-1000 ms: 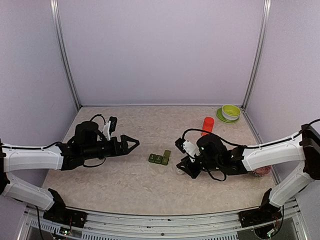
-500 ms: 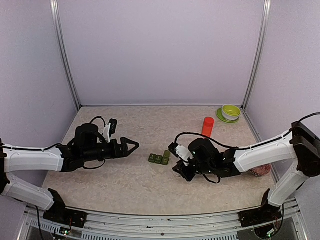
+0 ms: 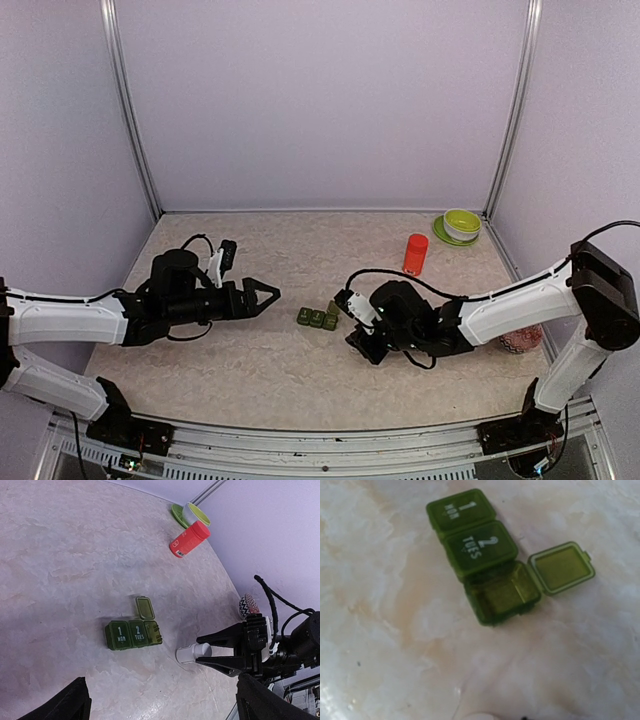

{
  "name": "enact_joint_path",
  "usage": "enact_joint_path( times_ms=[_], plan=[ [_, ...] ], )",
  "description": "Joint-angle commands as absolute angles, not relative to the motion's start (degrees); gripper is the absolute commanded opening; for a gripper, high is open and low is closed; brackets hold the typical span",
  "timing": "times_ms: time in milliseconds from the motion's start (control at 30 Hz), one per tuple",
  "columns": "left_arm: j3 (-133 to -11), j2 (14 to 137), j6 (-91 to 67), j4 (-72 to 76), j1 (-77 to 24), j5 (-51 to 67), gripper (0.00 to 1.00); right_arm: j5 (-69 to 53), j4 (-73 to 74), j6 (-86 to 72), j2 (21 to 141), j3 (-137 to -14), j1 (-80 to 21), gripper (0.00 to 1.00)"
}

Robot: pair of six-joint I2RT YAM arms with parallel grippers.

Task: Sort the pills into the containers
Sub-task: Place the pill bottle at the center of the board.

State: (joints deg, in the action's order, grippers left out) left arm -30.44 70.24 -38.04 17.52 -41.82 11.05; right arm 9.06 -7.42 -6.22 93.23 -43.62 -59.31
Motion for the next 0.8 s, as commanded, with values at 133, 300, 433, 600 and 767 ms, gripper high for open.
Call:
enact_joint_path(
  times_ms=[133,300,433,600,767],
  plan=[
    [-33.0,70.9,-34.8,16.2,-44.2,9.6,0.99,9.4,-6.9,-6.0,89.5,-43.8,-60.1,0.58],
    [-35.8,72.9,-32.8,14.7,-45.9,9.7,0.99,11.2,-6.4,-5.9,84.5,-41.4,-60.0,0.73],
    [-39.1,75.4,-29.8,12.6,-47.8,10.1,0.99,13.2,-5.4,-6.5,79.6,-39.2,-60.0,0.91],
    [-44.8,79.7,-24.6,8.4,-50.8,10.1,0.99,20.2,-3.2,-9.5,72.4,-35.7,-58.9,1.00],
    [-51.8,85.6,-19.3,2.9,-54.6,9.9,0.98,25.3,0.6,-15.8,64.8,-32.4,-55.5,1.00]
  ],
)
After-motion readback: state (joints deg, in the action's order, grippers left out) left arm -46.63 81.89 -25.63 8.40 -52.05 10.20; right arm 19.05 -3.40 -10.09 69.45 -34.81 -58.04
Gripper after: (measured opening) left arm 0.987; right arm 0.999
